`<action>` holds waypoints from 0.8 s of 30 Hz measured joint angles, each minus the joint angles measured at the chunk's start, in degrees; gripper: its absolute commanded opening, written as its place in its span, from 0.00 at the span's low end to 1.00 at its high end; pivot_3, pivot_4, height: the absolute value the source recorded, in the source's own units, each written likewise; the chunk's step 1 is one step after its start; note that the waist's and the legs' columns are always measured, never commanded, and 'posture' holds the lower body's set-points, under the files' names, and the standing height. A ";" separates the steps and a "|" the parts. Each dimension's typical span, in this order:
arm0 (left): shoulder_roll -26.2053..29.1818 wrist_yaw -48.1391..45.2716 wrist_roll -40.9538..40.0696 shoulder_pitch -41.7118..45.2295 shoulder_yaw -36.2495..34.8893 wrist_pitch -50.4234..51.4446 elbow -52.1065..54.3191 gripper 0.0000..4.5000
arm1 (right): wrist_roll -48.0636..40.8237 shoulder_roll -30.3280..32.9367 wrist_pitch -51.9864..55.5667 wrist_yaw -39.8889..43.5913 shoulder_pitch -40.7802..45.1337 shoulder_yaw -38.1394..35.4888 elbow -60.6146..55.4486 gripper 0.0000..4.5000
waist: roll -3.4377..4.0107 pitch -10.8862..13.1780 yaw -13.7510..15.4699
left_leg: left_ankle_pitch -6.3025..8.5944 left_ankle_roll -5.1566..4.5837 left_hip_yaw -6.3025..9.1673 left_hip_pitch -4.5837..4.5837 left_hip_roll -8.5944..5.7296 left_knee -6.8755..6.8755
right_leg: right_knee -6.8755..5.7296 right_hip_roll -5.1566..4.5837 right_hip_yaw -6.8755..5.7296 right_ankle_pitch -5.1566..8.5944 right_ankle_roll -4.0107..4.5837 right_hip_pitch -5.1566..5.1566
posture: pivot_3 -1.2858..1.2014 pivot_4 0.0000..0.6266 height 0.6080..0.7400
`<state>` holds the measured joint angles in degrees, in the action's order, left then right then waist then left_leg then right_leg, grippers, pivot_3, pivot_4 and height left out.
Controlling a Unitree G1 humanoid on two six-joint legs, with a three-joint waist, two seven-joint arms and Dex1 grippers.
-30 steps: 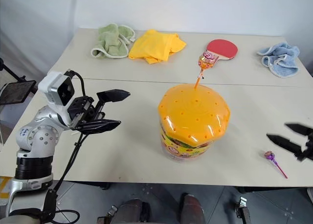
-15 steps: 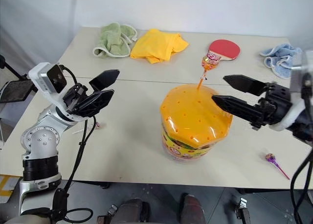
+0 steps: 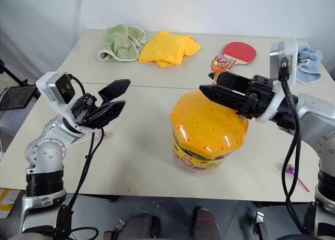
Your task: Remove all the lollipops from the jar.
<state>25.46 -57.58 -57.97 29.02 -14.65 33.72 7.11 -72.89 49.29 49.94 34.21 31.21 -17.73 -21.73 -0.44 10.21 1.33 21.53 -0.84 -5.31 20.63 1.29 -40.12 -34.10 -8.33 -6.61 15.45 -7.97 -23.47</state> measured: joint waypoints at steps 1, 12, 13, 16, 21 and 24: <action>-0.07 0.13 -0.11 0.00 -0.01 -0.01 0.11 1.00 | 0.38 -0.01 -0.04 0.37 -0.04 -0.02 0.13 0.33 | 0.00 0.00 -0.01 | 0.00 0.00 0.00 0.00 0.00 0.00 | 0.00 0.00 0.00 0.00 0.00 0.00 | 0.52 0.24 1.00; -1.25 0.17 -1.47 1.90 0.07 0.12 0.86 1.00 | 0.26 -2.28 -1.26 -0.45 3.78 -2.68 4.36 0.00 | 0.00 0.00 0.01 | 0.00 0.00 -0.03 0.01 0.00 -0.05 | 0.00 0.00 0.01 0.00 0.00 -0.01 | 0.52 0.24 1.00; -1.23 -0.19 -1.50 1.91 0.09 0.12 0.86 1.00 | -0.69 -2.12 -1.30 -1.26 4.81 -4.25 4.75 0.00 | 0.00 0.00 0.07 | 0.00 0.00 -0.02 0.02 0.00 -0.03 | 0.00 0.00 0.00 0.00 0.00 -0.01 | 0.52 0.24 1.00; -0.10 -3.32 -0.88 2.14 1.63 0.08 0.84 1.00 | -4.31 1.58 -0.50 -3.46 5.60 -10.24 7.52 0.00 | 0.00 0.00 0.35 | 0.00 -0.01 0.11 0.18 -0.02 -0.02 | 0.03 0.00 -0.13 0.00 0.00 -0.05 | 0.52 0.24 1.00; 4.83 -12.43 4.04 2.61 5.46 -2.00 0.45 1.00 | -0.73 13.69 4.37 -1.16 -6.71 -22.07 13.05 0.00 | -0.01 0.00 0.40 | 0.01 -0.01 0.15 0.42 -0.02 0.01 | 0.18 0.00 -0.34 -0.01 -0.02 -0.16 | 0.52 0.24 1.00; 7.91 -18.50 7.74 2.42 7.87 -4.63 -0.38 1.00 | 14.27 20.83 4.97 7.43 -28.92 -27.11 14.60 0.00 | -0.06 -0.04 0.70 | 0.01 -0.02 0.07 0.39 -0.01 0.06 | 0.29 0.00 -0.34 -0.01 -0.02 -0.13 | 0.52 0.24 1.00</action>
<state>33.37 -76.09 -50.23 31.44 -6.78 29.09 6.73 -58.63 70.11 54.91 41.64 2.29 -44.84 -7.13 -0.49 10.17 2.03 21.54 -0.85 -5.23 21.02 1.28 -40.05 -33.81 -8.33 -6.95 15.44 -7.99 -23.60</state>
